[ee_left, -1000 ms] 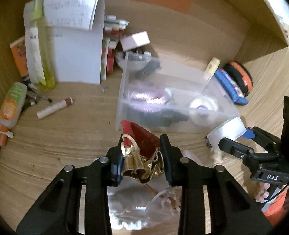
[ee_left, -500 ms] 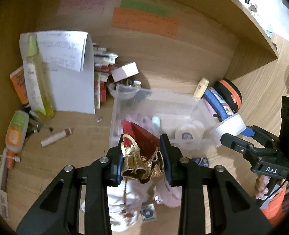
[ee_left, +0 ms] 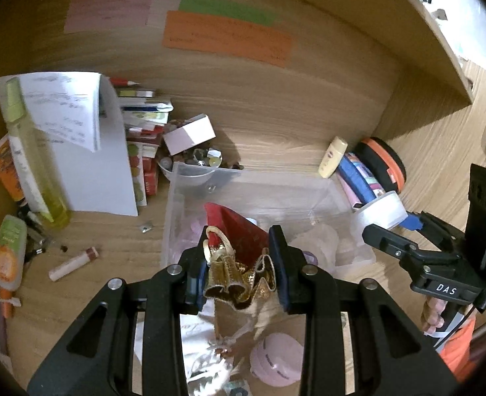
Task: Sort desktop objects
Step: 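Carry the red pouch and white jar over the bin with both tools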
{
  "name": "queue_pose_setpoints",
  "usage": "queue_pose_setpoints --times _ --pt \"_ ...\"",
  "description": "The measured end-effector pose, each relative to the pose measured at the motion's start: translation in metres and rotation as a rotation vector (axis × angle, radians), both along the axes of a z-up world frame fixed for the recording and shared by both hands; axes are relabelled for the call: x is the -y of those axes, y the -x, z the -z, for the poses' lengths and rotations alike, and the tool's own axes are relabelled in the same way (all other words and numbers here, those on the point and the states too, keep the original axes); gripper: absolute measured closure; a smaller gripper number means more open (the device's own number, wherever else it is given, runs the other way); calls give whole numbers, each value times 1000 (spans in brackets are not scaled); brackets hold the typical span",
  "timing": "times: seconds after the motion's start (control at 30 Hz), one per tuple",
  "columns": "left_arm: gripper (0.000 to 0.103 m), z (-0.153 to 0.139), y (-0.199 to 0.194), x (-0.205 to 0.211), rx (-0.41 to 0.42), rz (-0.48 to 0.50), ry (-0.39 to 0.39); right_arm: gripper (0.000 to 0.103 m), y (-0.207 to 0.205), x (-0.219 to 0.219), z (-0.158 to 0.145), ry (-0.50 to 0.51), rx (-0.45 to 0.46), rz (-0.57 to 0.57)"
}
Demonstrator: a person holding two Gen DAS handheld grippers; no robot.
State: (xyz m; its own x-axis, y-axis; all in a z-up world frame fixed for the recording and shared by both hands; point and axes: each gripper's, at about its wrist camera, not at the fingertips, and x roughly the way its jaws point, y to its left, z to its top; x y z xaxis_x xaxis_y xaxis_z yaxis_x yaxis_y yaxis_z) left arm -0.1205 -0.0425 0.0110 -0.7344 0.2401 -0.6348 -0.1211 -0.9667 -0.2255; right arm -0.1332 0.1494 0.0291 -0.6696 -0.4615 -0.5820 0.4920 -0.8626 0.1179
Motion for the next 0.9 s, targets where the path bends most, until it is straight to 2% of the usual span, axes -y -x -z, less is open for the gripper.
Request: queue_pose_setpoints --times 0.3,0.57,0.7,0.77,0.83,0.9 --pt "71 25 39 -8 80 1 16 36 26 13 16 -15 53 -26" --pt "70 46 71 -8 135 -20 28 36 42 41 27 -83 61 -71" --pt "59 59 81 2 170 -43 13 36 46 53 31 -117 54 -92" --pt "52 59 79 2 164 -14 -3 36 48 59 34 -137 46 -97" --pt "35 55 75 0 150 -4 -4 37 50 63 36 -151 44 -104" --pt "29 51 70 -1 124 6 -4 37 53 67 38 -164 45 -109"
